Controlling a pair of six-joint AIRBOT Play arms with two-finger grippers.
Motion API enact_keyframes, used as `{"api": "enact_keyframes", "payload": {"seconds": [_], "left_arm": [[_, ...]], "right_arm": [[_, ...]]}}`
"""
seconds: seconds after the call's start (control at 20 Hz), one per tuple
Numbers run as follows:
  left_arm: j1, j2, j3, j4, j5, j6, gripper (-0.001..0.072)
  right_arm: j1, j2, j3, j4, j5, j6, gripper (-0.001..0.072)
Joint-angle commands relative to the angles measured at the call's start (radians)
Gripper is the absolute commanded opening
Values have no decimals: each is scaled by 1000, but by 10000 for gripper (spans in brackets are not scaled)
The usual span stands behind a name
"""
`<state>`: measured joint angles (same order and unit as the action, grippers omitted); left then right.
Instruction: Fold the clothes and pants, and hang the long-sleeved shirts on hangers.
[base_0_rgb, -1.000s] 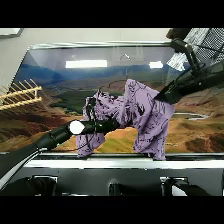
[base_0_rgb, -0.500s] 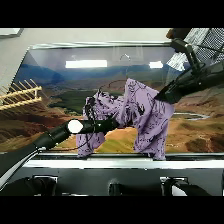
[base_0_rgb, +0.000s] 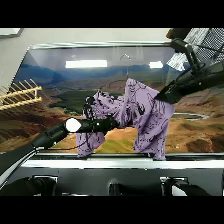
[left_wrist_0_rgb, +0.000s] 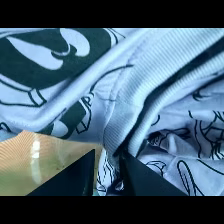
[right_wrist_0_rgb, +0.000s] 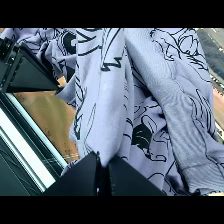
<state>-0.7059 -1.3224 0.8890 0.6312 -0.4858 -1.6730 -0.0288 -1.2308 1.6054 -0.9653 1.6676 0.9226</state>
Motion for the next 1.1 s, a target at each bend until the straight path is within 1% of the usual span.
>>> {"api": "enact_keyframes", "payload": {"seconds": [0.0, 0.2, 0.45, 0.75, 0.9, 1.0, 1.05], "left_arm": [[1, 5, 1, -2, -11, -1, 206], [-1, 3, 1, -2, -2, -1, 206], [-21, -11, 1, -3, 87, -5, 206], [-50, -37, 1, -21, 90, -5, 206], [-56, -52, 1, -22, 119, -5, 205], [-56, -66, 1, -58, 140, -4, 202], [-56, -75, 1, -79, 139, -4, 183]], "right_arm": [[1, 1, 1, -8, -1, 2, 28], [1, 1, 1, -8, -1, 3, 28], [1, 1, 1, -8, -1, 10, 28], [1, 1, 1, -8, -2, 10, 28], [1, 1, 1, -8, -1, 10, 28], [1, 1, 1, -8, -1, 16, 28], [1, 1, 1, -8, 0, 18, 28]]}}
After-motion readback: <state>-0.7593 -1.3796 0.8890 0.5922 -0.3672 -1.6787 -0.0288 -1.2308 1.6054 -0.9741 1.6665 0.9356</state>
